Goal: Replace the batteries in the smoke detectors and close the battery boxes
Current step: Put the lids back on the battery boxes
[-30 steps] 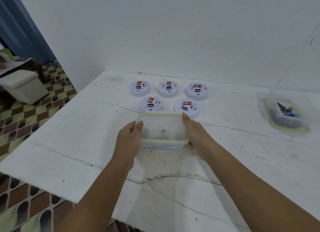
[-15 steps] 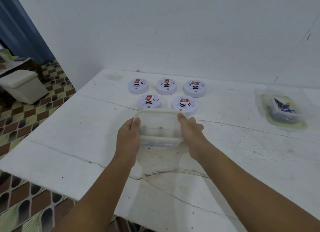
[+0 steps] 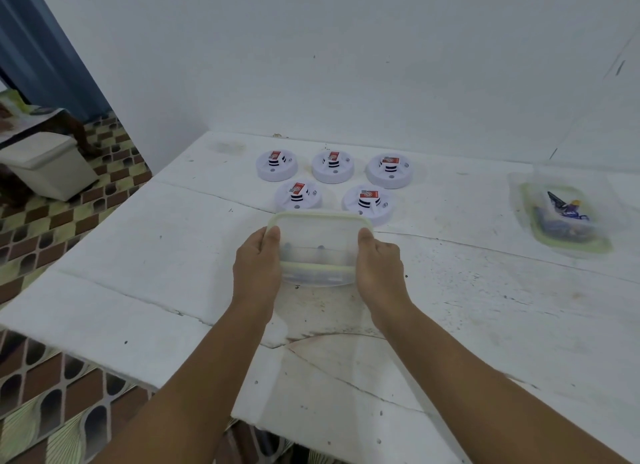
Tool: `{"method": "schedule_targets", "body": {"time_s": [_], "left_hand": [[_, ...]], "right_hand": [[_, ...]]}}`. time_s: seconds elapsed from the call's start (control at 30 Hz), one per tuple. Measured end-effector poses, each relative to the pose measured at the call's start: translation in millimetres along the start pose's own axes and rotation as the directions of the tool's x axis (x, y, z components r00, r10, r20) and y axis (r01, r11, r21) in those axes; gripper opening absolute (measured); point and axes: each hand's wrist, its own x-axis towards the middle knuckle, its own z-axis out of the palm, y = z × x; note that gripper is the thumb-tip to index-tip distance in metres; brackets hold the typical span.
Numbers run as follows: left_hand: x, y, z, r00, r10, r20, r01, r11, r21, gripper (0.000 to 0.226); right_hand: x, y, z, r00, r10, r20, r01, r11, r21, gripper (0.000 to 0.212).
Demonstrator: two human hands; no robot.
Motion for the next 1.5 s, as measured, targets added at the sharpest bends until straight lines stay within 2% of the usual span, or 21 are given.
{"method": "schedule_targets", "body": {"time_s": [0.17, 0.2, 0.23, 0.3, 0.37, 0.4, 0.47, 0.57, 0.6, 0.67, 0.77, 0.9, 0.97, 1.07, 1.2, 1.3, 1.4, 1.5], "left_hand": [[2, 7, -9, 0.998, 0.011, 0.060, -0.013, 0.999, 0.046, 0.023], [1, 8, -10, 0.998, 0.005, 0.065, -0.009, 0.998, 0.065, 0.030], [-2, 8, -11, 0.999, -0.003, 0.040, 0.000, 0.998, 0.071, 0.043], [-14, 7, -11, 0.992, 0.052, -0.112, -0.046, 0.997, 0.055, 0.053], [-36, 5, -8, 0.953, 0.181, -0.242, -0.173, 0.983, 0.055, 0.035], [-49, 3, -5, 0.946, 0.203, -0.255, -0.198, 0.979, 0.045, 0.027], [-72, -2, 3, 0.963, 0.160, -0.218, -0.166, 0.986, -0.009, 0.025], [-86, -8, 15, 0.990, 0.033, -0.137, -0.043, 0.996, -0.074, 0.028], [-85, -8, 17, 0.994, -0.007, -0.113, -0.003, 0.996, -0.093, 0.030], [-81, -5, 18, 0.995, -0.061, -0.078, 0.052, 0.992, -0.117, 0.032], [-68, 0, 12, 0.993, -0.058, -0.098, 0.047, 0.992, -0.114, 0.032], [-43, -1, 1, 0.984, 0.018, -0.176, -0.022, 0.999, -0.024, 0.028], [-39, 1, 0, 0.979, 0.049, -0.198, -0.052, 0.999, -0.010, 0.026], [-45, 2, 1, 0.984, 0.045, -0.172, -0.048, 0.999, -0.012, 0.020], [-54, 0, 5, 0.998, 0.025, -0.055, -0.029, 0.997, -0.071, 0.005], [-55, 6, 7, 0.999, -0.034, -0.025, 0.028, 0.978, -0.207, 0.030], [-49, 5, 2, 0.996, -0.091, 0.010, 0.090, 0.949, -0.303, 0.031], [-46, 5, -1, 0.990, -0.142, 0.012, 0.137, 0.928, -0.345, 0.055]], "right_hand": [[0, -7, -10, 0.996, 0.019, 0.088, -0.021, 0.999, 0.031, 0.042], [1, -6, -12, 0.994, 0.011, 0.108, -0.012, 1.000, 0.010, 0.038], [2, -7, -15, 0.994, -0.015, 0.106, 0.018, 0.999, -0.033, 0.043], [6, -9, -17, 0.992, -0.115, 0.051, 0.120, 0.986, -0.119, 0.066], [11, -13, -16, 0.964, -0.266, 0.028, 0.266, 0.943, -0.198, 0.067], [14, -17, -16, 0.940, -0.338, 0.041, 0.338, 0.911, -0.235, 0.062], [22, -25, -14, 0.882, -0.456, 0.116, 0.469, 0.833, -0.293, 0.050], [34, -38, -12, 0.821, -0.477, 0.314, 0.569, 0.732, -0.375, 0.042], [37, -39, -13, 0.816, -0.453, 0.360, 0.574, 0.708, -0.411, 0.040], [40, -37, -15, 0.826, -0.430, 0.364, 0.561, 0.686, -0.463, 0.039], [32, -31, -23, 0.856, -0.395, 0.333, 0.513, 0.727, -0.457, 0.044], [18, -20, -36, 0.879, -0.295, 0.374, 0.423, 0.845, -0.327, 0.044], [13, -10, -32, 0.884, -0.302, 0.358, 0.401, 0.883, -0.246, 0.043], [4, 2, -25, 0.896, -0.308, 0.321, 0.356, 0.929, -0.101, 0.058], [4, 5, -22, 0.900, -0.309, 0.309, 0.345, 0.936, -0.068, 0.046], [2, 5, -21, 0.905, -0.315, 0.287, 0.344, 0.937, -0.057, 0.039], [-1, 5, -20, 0.906, -0.312, 0.286, 0.341, 0.939, -0.054, 0.038], [-1, 5, -20, 0.908, -0.312, 0.281, 0.341, 0.938, -0.059, 0.042]]}}
